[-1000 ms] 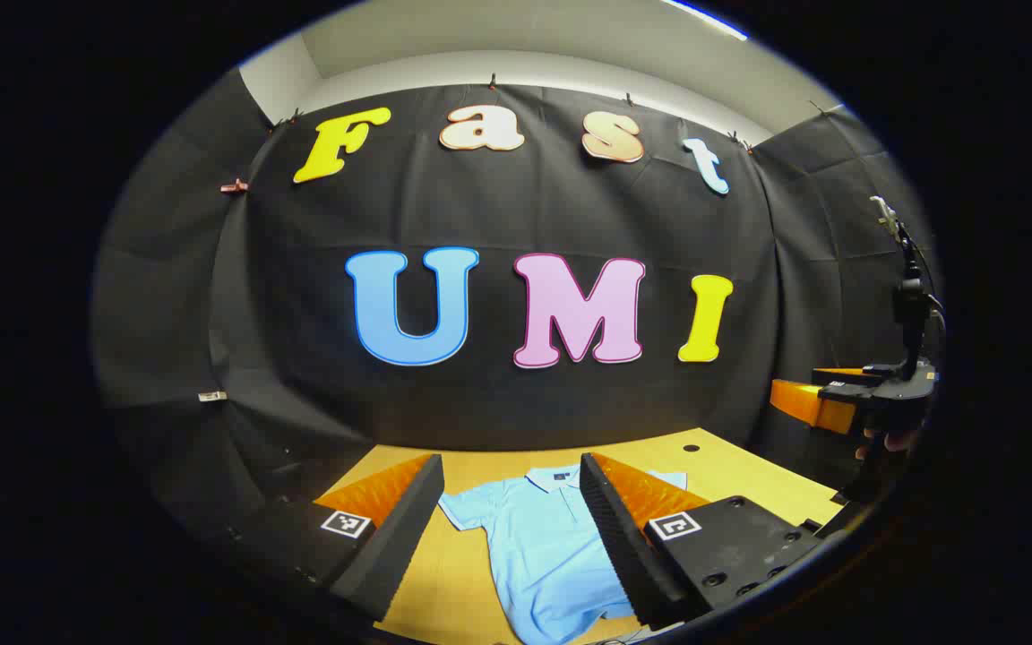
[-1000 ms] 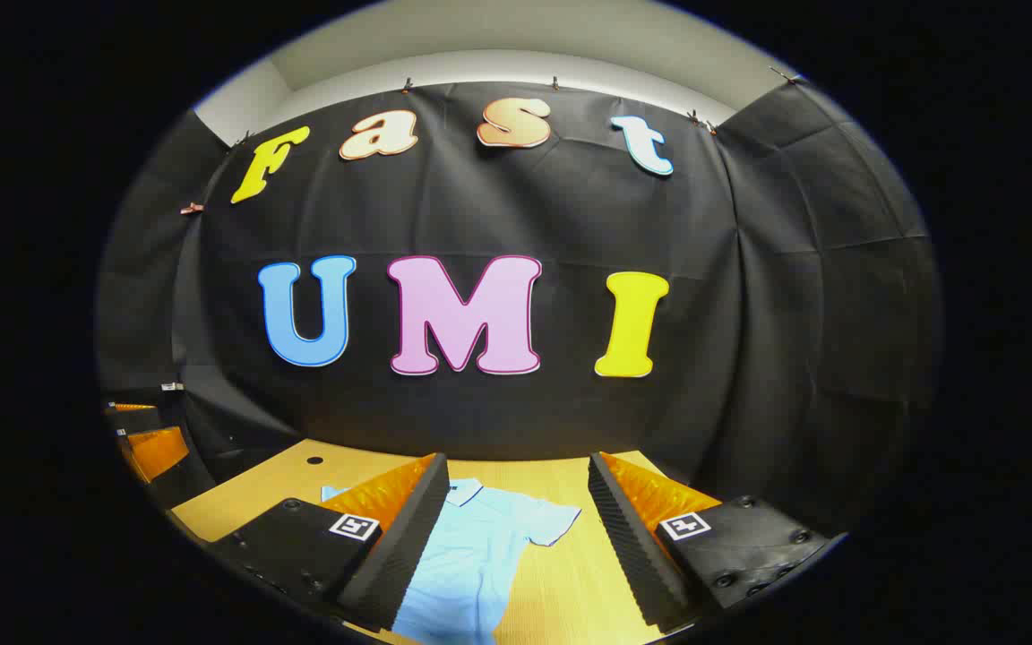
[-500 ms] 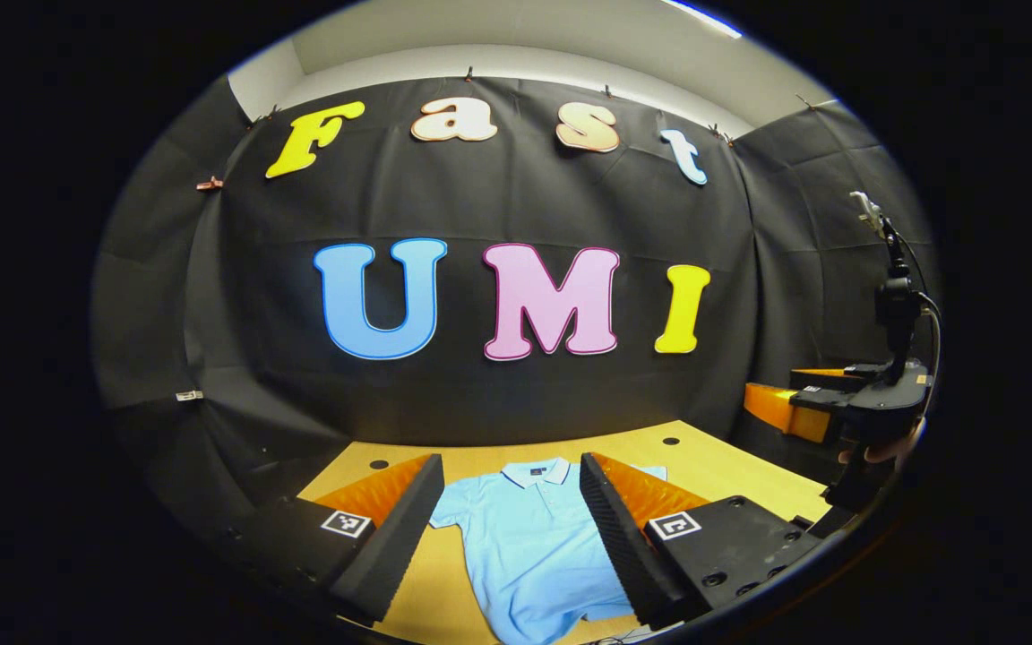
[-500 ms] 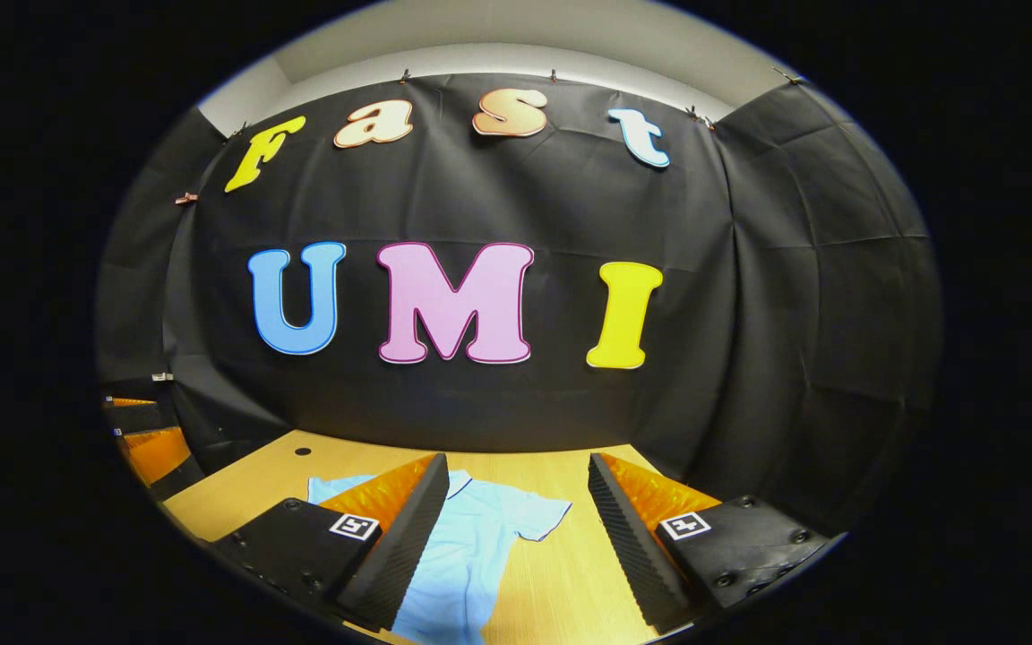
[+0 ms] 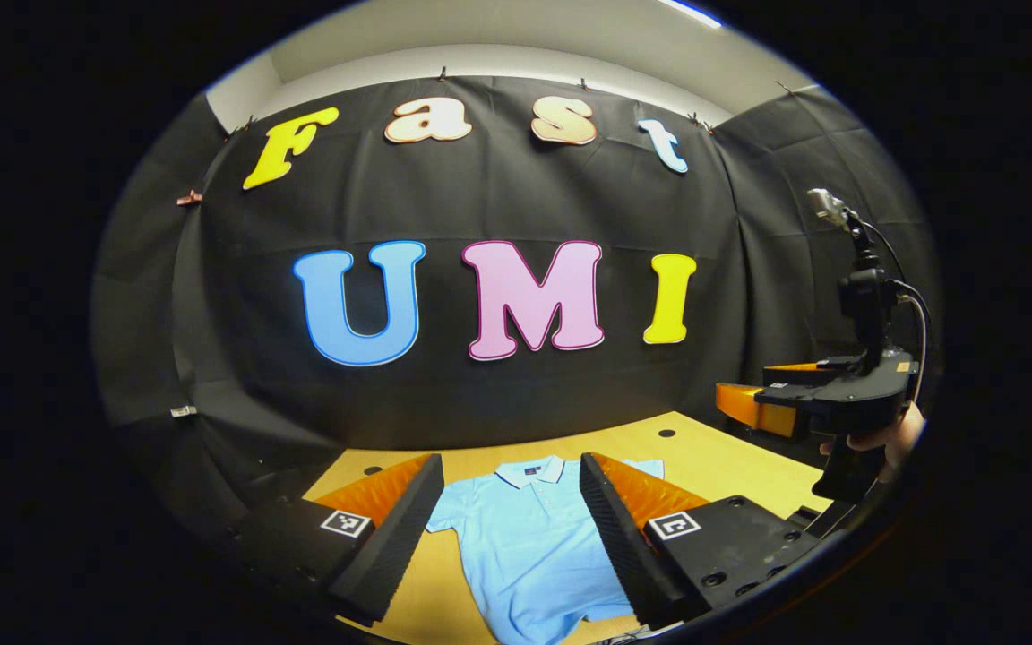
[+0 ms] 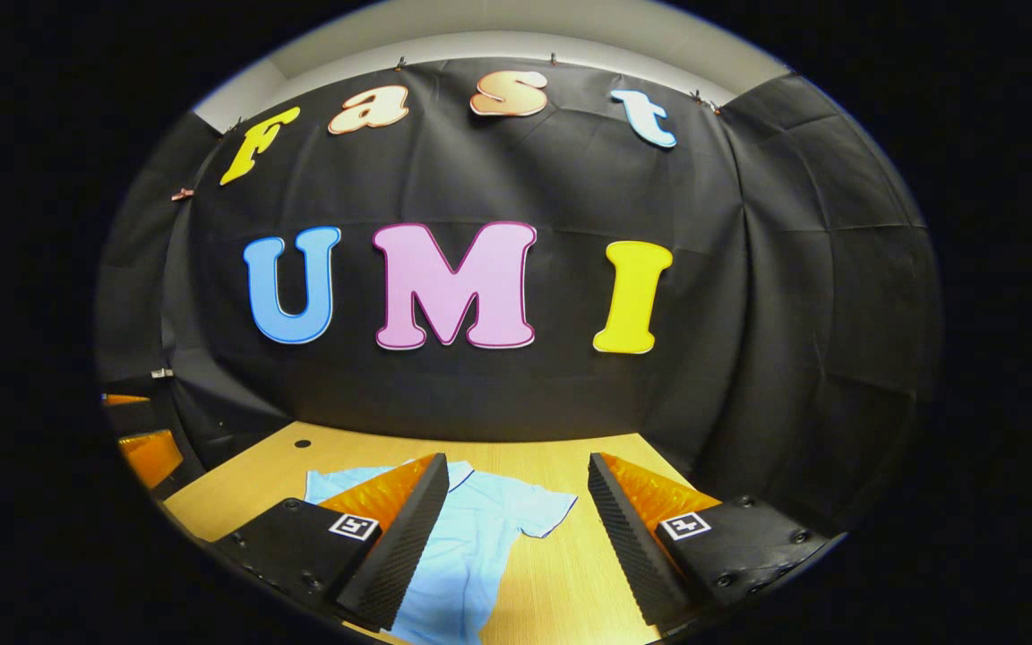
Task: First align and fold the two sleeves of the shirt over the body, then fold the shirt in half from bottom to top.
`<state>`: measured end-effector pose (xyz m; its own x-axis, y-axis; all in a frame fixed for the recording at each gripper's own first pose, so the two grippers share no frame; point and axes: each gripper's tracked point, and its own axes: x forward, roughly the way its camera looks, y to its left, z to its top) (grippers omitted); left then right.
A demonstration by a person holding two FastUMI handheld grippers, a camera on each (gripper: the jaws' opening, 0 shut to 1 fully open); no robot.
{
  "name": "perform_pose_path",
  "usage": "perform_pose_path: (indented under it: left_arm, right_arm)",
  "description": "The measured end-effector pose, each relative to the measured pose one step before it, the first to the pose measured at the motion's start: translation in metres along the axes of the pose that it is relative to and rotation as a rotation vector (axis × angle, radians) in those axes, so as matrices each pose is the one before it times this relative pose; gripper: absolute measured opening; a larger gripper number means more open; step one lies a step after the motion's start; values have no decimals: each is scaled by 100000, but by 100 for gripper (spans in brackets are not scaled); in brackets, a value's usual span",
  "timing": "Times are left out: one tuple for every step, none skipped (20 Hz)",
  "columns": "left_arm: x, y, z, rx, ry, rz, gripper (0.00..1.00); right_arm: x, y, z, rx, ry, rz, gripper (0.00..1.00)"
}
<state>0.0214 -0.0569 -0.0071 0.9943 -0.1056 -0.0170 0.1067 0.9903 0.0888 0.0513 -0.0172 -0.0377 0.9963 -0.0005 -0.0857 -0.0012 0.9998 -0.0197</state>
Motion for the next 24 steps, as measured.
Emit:
perform_pose_path:
  left_arm:
    - [196,-517,-57,-445,37,-1110,97]
    - [182,-229,-209,-1136,504,-464,97]
    - [253,-104,-162,-1177,811,-75,96]
    - [242,-44,-216,-689,941,573,95]
    - [434,189,-171,-344,903,1186,95]
    - [611,54,-279,-511,798,902,95]
    - [586,150,29,-634,779,1017,95]
    - [530,186,-206,-602,690,1265,95]
    - [572,249,-139,-516,483,1769,95]
    - [543,296,131,-171,-169,1493,95]
    - [559,290,168,275,59,1794,95]
    - [740,423,-201,493,711,2581,95]
    - [909,612,-354,-73,1269,3360,95]
    - [676,130,-458,-711,1526,1471,95]
    - [610,170,-473,-928,1857,1461,95]
    - [592,246,-432,-838,1584,1333,95]
    - [544,142,-282,-365,1719,1255,95]
    - [659,247,-601,298,2087,2088,95]
    - [507,304,-189,446,1367,2428,95]
    - [449,136,-72,-162,367,1444,95]
    - [566,-110,35,-724,421,703,95]
    - [451,-192,-269,-698,723,422,95]
    - [521,-166,-112,-314,816,372,95]
    - [540,159,-247,-414,630,1076,95]
  right_arm:
    - [1014,-428,-220,-454,416,-238,98]
    - [1080,-376,-265,-305,458,9,98]
    - [1122,-304,-330,-213,685,107,98]
    - [1219,-259,-416,-431,759,603,98]
    - [1141,-210,-453,-972,1008,768,98]
    - [1241,-405,-558,-1195,1384,313,98]
    - [1245,-410,-705,-1145,1766,123,98]
    - [1276,-240,-676,-1187,1716,825,98]
    - [1382,11,-510,-1995,1159,1425,98]
    - [1464,-323,-589,-1599,1381,829,98]
    - [1325,-245,-557,-622,1016,1326,98]
    - [1492,-164,-359,941,687,1718,97]
    - [2359,-510,-979,2437,2731,1360,98]
    - [1593,-609,-1111,1723,2934,-210,97]
    - [1681,-645,-1108,1545,3363,-409,97]
    - [1715,-586,-1050,1304,3577,-607,97]
    - [1411,-614,-1090,1153,3608,-832,97]
    - [1645,-693,-1329,554,3689,-928,97]
    - [1768,-792,-1305,-776,3559,-1372,97]
    - [1730,-751,-1407,-668,3733,-963,98]
    - [1477,-367,-1056,460,3578,-130,98]
    - [1228,-231,-944,1117,3344,-234,98]
    - [1224,-325,-1006,1359,3873,-432,98]
    - [1159,-524,-947,413,3950,-1350,98]
